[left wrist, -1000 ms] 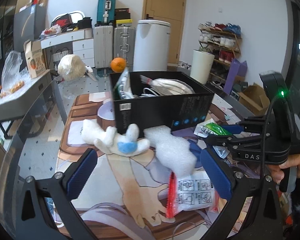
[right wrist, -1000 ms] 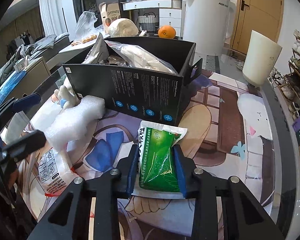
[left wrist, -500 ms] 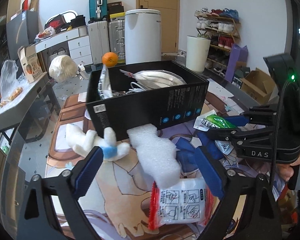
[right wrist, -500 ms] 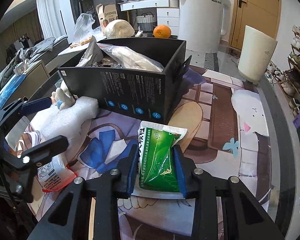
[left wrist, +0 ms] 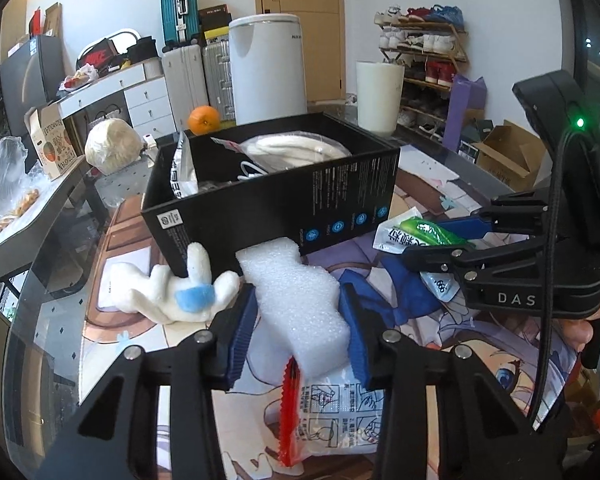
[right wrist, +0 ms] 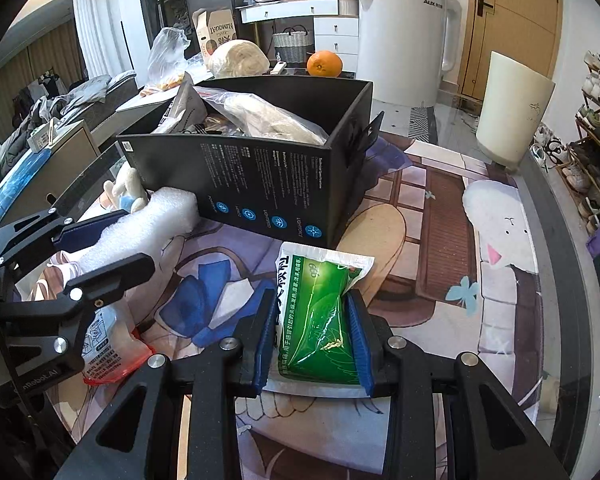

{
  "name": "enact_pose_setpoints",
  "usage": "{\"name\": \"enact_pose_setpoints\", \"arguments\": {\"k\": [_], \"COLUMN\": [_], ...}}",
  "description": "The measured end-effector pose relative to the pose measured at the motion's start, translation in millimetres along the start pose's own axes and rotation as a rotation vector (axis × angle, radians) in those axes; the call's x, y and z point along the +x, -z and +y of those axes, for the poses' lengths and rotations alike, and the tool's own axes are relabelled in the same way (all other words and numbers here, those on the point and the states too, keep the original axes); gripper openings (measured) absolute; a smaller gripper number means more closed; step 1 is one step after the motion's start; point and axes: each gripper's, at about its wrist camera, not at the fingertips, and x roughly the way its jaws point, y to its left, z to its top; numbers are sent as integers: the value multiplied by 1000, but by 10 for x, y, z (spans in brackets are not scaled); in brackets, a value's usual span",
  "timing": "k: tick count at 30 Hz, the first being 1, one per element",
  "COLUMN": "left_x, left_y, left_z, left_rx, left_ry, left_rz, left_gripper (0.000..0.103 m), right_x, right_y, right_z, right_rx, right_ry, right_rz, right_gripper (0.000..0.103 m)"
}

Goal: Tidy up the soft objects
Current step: 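Grasp the white foam block with the left gripper while the right gripper lifts the green packet, then carry the foam block with the left gripper while the right gripper carries the packet toward the box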

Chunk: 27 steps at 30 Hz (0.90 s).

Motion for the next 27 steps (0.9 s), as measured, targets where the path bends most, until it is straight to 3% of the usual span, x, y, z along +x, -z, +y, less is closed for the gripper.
{"name": "enact_pose_setpoints", "arguments": {"k": [8, 27], "left_x": [-156, -537], "left_y": [18, -116], "left_z": [65, 317], "left_rx": [-31, -88], "left_ry": [12, 38], "left_rz": [-47, -188], "left_gripper": [40, 40], "right_x": [-57, -633], "right_y": [-12, -136], "right_z": [17, 19], "right_rx": [-14, -34], "right_ry": [-9, -39], "right_rz": [-19, -163], "right_gripper": [34, 34]}}
